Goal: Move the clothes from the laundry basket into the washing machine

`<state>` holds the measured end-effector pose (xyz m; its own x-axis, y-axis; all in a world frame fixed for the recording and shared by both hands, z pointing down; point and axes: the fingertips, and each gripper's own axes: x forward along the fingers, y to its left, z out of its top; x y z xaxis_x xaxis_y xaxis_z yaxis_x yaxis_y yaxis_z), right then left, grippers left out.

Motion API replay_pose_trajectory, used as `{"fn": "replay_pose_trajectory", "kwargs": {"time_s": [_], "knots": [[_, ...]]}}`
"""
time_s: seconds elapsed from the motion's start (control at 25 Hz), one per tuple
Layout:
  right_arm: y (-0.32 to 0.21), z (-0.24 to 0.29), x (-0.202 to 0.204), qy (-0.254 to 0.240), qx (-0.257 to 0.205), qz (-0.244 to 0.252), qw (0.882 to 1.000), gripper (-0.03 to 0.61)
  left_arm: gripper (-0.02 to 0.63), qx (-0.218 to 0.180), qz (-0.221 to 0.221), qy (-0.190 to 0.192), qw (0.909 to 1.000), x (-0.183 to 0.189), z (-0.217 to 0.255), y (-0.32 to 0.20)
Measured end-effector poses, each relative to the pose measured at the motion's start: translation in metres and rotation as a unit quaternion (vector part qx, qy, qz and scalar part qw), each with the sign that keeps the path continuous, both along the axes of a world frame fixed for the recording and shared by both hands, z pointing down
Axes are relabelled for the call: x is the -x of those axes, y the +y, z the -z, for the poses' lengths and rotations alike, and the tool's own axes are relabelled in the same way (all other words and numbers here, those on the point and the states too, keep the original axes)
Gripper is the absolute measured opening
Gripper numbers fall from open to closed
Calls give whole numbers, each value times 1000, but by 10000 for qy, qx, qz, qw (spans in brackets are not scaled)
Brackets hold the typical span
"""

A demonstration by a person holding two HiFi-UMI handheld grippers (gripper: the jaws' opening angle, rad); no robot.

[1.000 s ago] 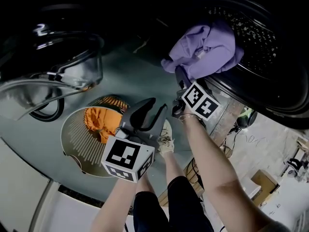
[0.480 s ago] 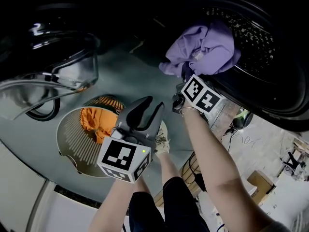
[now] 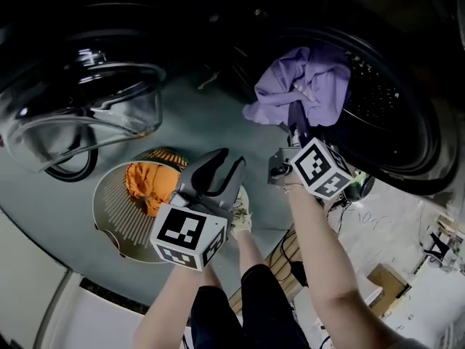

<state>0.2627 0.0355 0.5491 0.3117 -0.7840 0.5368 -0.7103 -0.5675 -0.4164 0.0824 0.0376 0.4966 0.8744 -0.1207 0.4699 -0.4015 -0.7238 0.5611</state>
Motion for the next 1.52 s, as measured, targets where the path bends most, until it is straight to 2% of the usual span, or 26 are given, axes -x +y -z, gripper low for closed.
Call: {"fn": "replay_pose_trajectory", "kwargs": {"time_s": [0.24,0.48,0.72,0.84,0.88,0.96,1.0,1.12,1.16,1.24,1.52], "knots": [[-14,57,-29,409,-383,-108,9984,44,118,-40,-16,47,10000,-6,17,-4],[-31,88,-63,686,-681,-319,9948,46,118,-47,-62,54,10000,-12,25,-3],[-37,124,-92,1133,-1037,-710,9856,44,118,-43,-37,69,10000,-13,30,-3],[-40,124,-98,1172,-1005,-702,9855,51,118,-51,-98,39,9999,-12,28,-1],[-40,118,-97,1087,-945,-657,9874,69,118,-50,-113,31,9999,-12,27,-1],[-39,103,-93,860,-785,-569,9916,218,118,-39,-97,28,9999,-11,26,-2],[-38,96,-91,752,-694,-539,9933,259,118,-33,-88,33,10000,-11,26,-2],[-32,76,-81,457,-386,-514,9969,439,118,-37,-116,33,9999,-10,27,0],[-30,70,-78,386,-284,-515,9975,470,118,-40,-123,28,9999,-10,27,0],[-27,63,-72,254,-160,-499,9983,502,118,-41,-113,27,9999,-9,27,0],[-18,57,-50,9,49,-397,9992,532,118,-60,-110,39,9999,-2,32,3]]}}
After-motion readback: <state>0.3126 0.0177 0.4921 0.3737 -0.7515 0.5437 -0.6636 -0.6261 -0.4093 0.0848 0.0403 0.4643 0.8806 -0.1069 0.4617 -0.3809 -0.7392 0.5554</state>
